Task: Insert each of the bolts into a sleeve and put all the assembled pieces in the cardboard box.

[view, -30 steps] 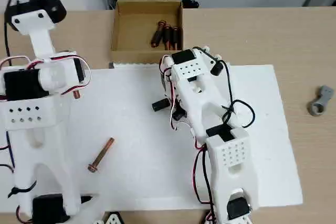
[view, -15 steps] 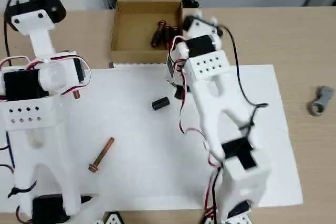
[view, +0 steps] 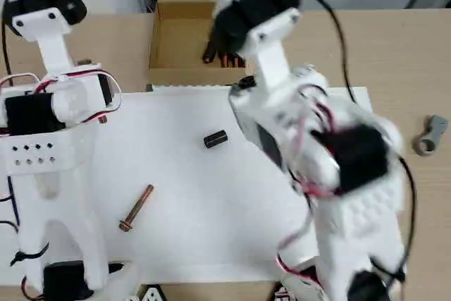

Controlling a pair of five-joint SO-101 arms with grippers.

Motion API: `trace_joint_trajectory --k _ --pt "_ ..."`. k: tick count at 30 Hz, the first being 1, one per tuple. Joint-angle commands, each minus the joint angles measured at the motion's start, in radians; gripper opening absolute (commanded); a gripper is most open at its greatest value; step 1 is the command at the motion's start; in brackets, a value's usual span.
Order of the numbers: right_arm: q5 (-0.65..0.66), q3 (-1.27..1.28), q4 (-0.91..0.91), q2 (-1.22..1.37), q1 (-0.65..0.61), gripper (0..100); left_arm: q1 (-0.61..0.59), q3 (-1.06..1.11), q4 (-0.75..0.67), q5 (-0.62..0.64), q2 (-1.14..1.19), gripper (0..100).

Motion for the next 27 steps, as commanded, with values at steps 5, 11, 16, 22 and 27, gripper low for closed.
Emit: trace_joint_trajectory --k 5,11,16,22,27 --pt "0.012 0.244 -0.045 -0.205 -0.004 0.9 0.176 -0.130 -0.097 -0.006 -0.046 0" --pt "0.011 0.689 -0.358 -0.489 -0.004 0.9 0.247 -0.228 -0.158 -0.006 -0.044 0" --pt "-0.011 1.129 -0.728 -0.782 -0.005 0.2 0.272 -0.229 -0.153 -0.005 -0.044 0" --pt "-0.198 1.447 -1.069 -0.989 -0.051 0.2 0.331 -0.229 -0.158 -0.003 -0.044 0" --pt "-0.232 1.513 -1.086 -0.978 -0.197 0.2 0.425 -0.229 -0.172 -0.003 -0.044 0"
